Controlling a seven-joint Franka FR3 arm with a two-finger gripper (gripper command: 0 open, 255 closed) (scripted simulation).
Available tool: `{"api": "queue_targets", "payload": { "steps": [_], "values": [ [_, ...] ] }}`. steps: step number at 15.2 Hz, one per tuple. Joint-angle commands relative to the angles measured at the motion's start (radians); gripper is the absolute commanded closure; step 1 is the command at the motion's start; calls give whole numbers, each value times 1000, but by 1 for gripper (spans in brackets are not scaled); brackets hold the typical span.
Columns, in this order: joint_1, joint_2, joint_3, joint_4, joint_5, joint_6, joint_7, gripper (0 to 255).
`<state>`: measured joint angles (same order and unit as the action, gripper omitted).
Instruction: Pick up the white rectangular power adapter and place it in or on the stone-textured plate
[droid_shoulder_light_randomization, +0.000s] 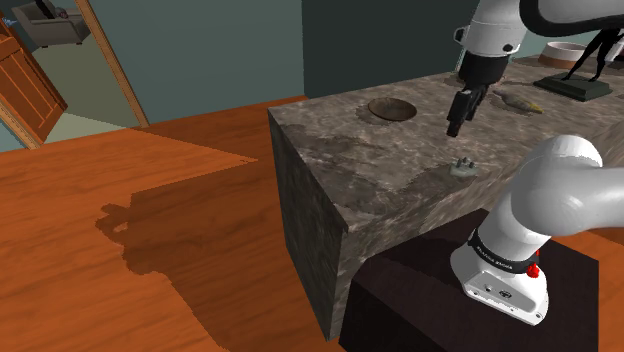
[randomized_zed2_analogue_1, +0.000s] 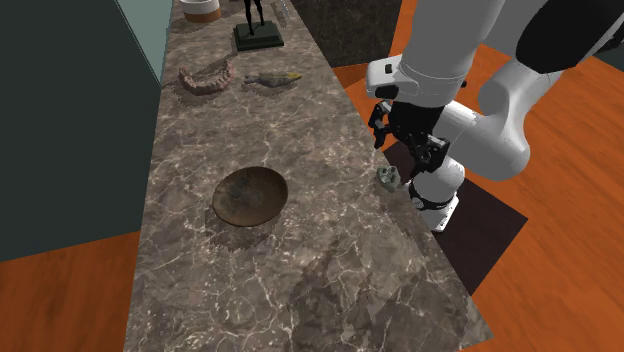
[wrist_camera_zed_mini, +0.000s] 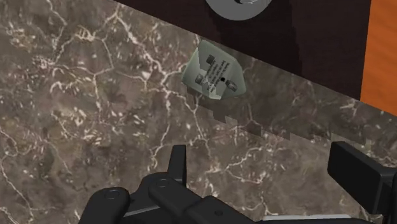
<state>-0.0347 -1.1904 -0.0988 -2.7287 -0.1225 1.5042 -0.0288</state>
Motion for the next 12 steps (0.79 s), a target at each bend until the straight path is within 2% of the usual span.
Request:
{"api": "queue_targets", "payload": {
  "steps": [1, 4, 12],
  "values": [
    [-26, -95, -37, -76, -26, -9, -23, 0],
    [-67, -222, -82, -161, -59, -38, -50, 0],
    [-89, -274, -108, -276, -85, 24, -55, 0]
  ]
}}
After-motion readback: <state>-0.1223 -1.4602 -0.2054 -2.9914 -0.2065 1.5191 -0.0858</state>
